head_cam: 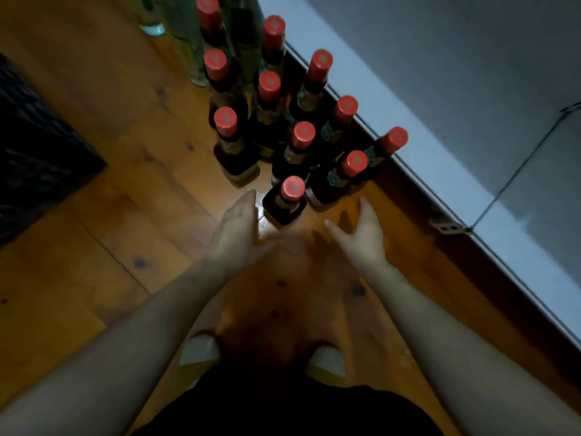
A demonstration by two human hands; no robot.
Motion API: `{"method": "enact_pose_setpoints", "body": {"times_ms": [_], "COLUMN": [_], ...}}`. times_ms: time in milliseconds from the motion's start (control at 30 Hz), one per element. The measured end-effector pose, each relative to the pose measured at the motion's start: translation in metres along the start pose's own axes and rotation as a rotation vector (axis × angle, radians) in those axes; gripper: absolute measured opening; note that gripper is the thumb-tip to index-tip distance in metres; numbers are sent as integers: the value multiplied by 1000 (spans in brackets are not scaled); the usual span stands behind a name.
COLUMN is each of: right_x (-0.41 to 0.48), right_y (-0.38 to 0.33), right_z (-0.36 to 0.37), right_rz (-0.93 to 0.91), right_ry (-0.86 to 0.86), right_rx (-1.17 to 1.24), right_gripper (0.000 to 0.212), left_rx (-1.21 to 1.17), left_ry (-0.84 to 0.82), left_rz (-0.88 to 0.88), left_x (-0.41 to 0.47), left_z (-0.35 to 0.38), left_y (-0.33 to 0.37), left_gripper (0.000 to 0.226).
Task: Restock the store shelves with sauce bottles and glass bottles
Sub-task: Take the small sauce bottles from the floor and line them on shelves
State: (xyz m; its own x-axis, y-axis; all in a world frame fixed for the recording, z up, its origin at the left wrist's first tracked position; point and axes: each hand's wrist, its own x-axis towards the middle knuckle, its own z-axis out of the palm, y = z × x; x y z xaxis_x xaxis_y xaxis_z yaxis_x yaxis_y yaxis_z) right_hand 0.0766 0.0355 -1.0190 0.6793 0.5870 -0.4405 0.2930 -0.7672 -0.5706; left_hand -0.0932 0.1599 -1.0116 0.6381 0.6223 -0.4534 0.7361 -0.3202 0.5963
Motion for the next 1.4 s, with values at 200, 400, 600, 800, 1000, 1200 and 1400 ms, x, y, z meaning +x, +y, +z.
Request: {"method": "enact_pose_setpoints", "body": {"times_ms": [200, 400, 600, 800, 1000, 1200, 1400], "right_x": [39, 52, 59, 59, 48, 1, -59], "right_y": [23, 25, 21, 20, 15, -6, -57], "right_z": [43, 63, 65, 69, 66, 38, -25], "right_rz": [-113, -90, -66, -88, -49, -5, -66], "right_ry": [164, 306, 347, 345, 304, 262, 205], "right_rx": [191, 286, 280, 319, 416, 362, 293], "right_gripper": [88, 90, 88, 84, 78, 73, 75], "left_rx": [-149, -264, -278, -265, -313, -394, -466], "left_ry": [114, 226, 264, 263, 276, 274, 296], "left_rz": [84, 166, 163, 129, 52, -58, -123], "left_x": [49, 63, 59, 50, 37, 0, -54], "left_z": [51, 70, 66, 56, 41, 14, -48], "left_y": [-23, -27, -23, -30, -36, -18, 44], "left_gripper": [109, 97, 88, 86, 88, 90, 82]}}
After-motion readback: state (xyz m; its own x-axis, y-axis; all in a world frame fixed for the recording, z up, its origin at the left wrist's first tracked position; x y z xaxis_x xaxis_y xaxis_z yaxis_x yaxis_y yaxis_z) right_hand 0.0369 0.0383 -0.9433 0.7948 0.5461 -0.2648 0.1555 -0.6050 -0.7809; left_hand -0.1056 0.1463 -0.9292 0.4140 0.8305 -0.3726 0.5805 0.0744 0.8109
